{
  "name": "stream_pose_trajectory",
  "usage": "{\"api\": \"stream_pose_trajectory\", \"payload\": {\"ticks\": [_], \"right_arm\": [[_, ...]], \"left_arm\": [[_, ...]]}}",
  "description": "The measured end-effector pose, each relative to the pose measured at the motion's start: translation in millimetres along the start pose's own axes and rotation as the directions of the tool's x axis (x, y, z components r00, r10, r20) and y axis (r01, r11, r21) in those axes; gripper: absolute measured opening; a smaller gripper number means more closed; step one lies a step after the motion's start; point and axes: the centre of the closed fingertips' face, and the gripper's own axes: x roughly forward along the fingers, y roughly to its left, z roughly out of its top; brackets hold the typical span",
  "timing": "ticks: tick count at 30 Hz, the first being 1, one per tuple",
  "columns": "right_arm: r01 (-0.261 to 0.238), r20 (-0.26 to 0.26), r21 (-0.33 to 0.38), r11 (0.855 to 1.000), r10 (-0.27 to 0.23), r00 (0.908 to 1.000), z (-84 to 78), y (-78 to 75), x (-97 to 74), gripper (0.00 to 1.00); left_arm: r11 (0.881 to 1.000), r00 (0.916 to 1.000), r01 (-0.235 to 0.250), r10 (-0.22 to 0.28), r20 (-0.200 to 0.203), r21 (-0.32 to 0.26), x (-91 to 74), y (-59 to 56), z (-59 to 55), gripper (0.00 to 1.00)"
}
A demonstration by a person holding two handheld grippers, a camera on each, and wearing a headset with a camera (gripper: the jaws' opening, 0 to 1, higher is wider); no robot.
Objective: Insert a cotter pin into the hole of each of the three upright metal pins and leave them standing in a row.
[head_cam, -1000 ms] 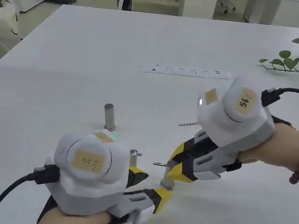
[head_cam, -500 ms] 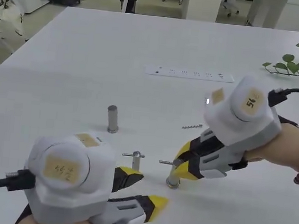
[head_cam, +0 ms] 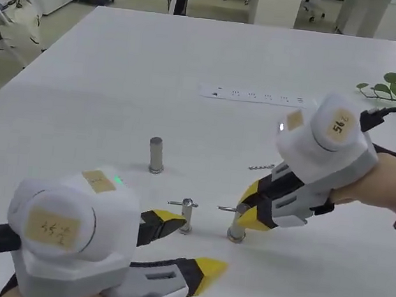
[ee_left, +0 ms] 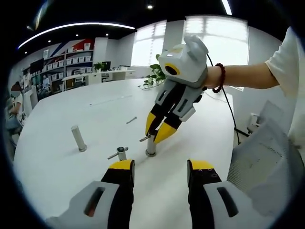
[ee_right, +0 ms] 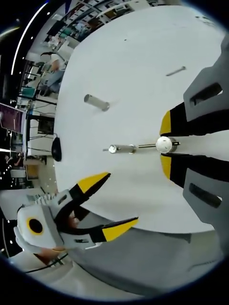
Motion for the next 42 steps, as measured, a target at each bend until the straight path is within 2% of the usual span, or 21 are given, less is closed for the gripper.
{"api": "stream_pose_trajectory", "payload": {"ticks": [4,16,24,26,27,34,37,42], "right_arm": [[-0.013,-0.003,-0.021,1.000,0.013,0.9999,1.3,0.5,0.7,0.13],[-0.038,0.004,-0.040,0.998,0.039,0.9992,1.6,2.1,0.2,0.14],[-0.041,-0.003,-0.009,0.999,0.041,0.9992,-4.0,3.6,4.4,0.17],[-0.042,0.014,0.034,0.999,0.041,0.9991,-5.7,4.4,7.1,0.21],[-0.049,0.037,0.067,0.997,0.047,0.9982,-2.7,5.7,6.8,0.22],[-0.056,0.118,0.168,0.984,0.036,0.9924,14.2,1.6,-0.5,0.30],[-0.052,0.148,0.193,0.980,0.024,0.9888,22.9,-0.2,-3.3,0.35],[-0.015,0.199,0.208,0.978,-0.028,0.9796,40.1,-10.2,-5.4,0.36]], "left_arm": [[1.000,0.9997,-0.013,0.013,0.019,-0.009,-3.2,4.6,3.5,0.46],[0.999,0.9985,-0.041,0.041,0.037,-0.006,-9.3,11.1,6.4,0.49],[0.999,0.9983,-0.050,0.049,0.032,0.007,-11.1,11.1,4.8,0.51],[0.998,0.9979,-0.056,0.055,0.033,0.015,-11.7,12.2,5.7,0.52],[0.998,0.9977,-0.058,0.058,0.035,0.018,-12.0,13.0,6.7,0.53],[0.997,0.9962,-0.074,0.073,0.047,0.023,-16.9,16.9,10.1,0.57],[0.997,0.9957,-0.078,0.077,0.053,0.016,-19.2,18.1,10.5,0.58],[0.995,0.9935,-0.098,0.098,0.058,0.009,-23.8,22.1,11.2,0.64]]}}
